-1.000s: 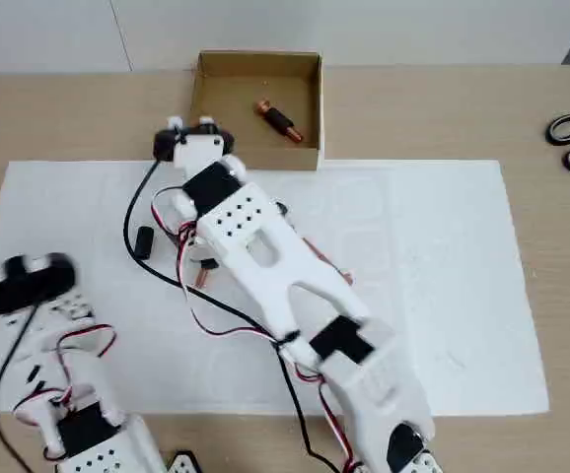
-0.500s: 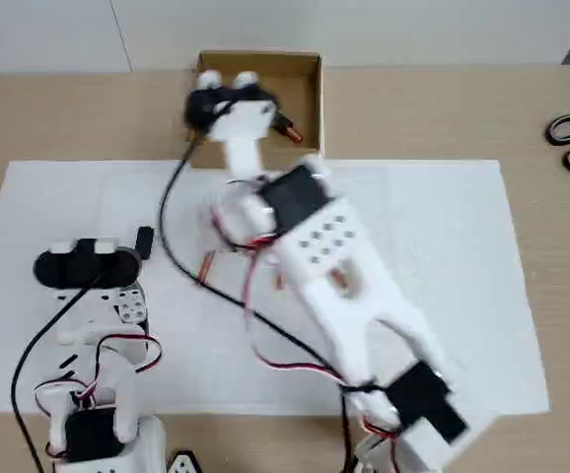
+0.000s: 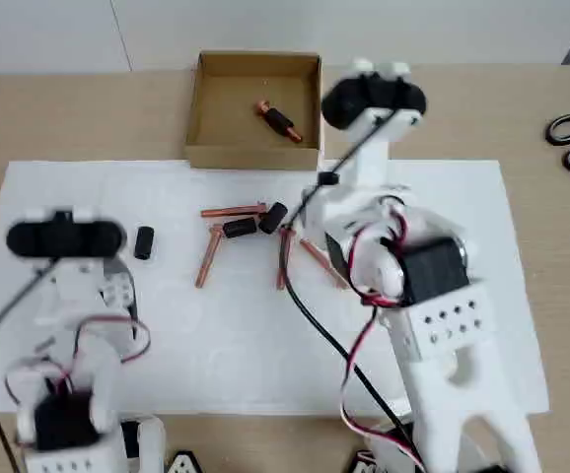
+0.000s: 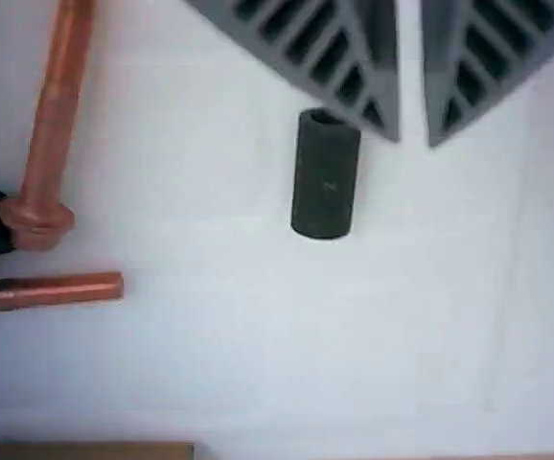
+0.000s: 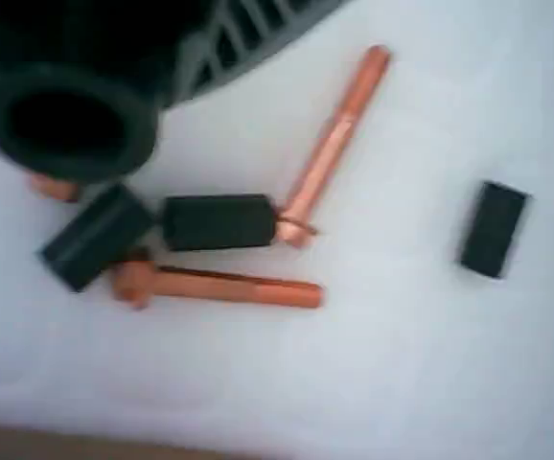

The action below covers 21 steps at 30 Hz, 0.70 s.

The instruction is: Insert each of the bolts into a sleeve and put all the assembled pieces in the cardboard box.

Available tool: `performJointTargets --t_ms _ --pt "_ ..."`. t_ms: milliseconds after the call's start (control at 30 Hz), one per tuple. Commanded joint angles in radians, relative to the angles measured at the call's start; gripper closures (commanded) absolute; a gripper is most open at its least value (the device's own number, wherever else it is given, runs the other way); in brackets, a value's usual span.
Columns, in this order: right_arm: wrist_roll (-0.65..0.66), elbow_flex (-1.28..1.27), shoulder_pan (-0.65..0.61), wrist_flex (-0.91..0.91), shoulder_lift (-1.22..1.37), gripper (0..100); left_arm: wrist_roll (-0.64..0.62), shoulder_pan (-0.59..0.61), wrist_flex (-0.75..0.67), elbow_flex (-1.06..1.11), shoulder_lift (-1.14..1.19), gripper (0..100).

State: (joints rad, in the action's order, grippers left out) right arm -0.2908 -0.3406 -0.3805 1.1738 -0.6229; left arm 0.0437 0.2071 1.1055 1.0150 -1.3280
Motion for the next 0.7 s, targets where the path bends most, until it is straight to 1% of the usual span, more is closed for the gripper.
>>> performJointTargets --t_ms 0,133,200,267,333,533,667 --pt "0.075 -0.267 0.03 -0.248 -0.14 99.1 -0.008 -0.041 0.034 -0.199 0.281 99" --pt "0.124 -0.535 0.027 -0.473 -0.269 99.4 -0.008 -0.196 0.18 -0.437 0.534 99" --pt "0.137 -0.632 0.027 -0.542 -0.332 99.5 -0.008 -0.267 0.25 -0.55 0.647 99" --pt "0.14 -0.709 0.03 -0.576 -0.387 99.5 -0.008 -0.308 0.325 -0.654 0.756 99" --pt "0.14 -0.778 0.03 -0.585 -0.435 99.5 -0.008 -0.319 0.408 -0.765 0.867 99" --pt "0.141 -0.91 0.033 -0.587 -0.575 99.5 -0.041 -0.318 0.557 -1.024 1.244 99" --pt "0.141 -0.945 0.094 -0.587 -0.664 99.5 -0.044 -0.318 0.635 -1.176 1.467 93"
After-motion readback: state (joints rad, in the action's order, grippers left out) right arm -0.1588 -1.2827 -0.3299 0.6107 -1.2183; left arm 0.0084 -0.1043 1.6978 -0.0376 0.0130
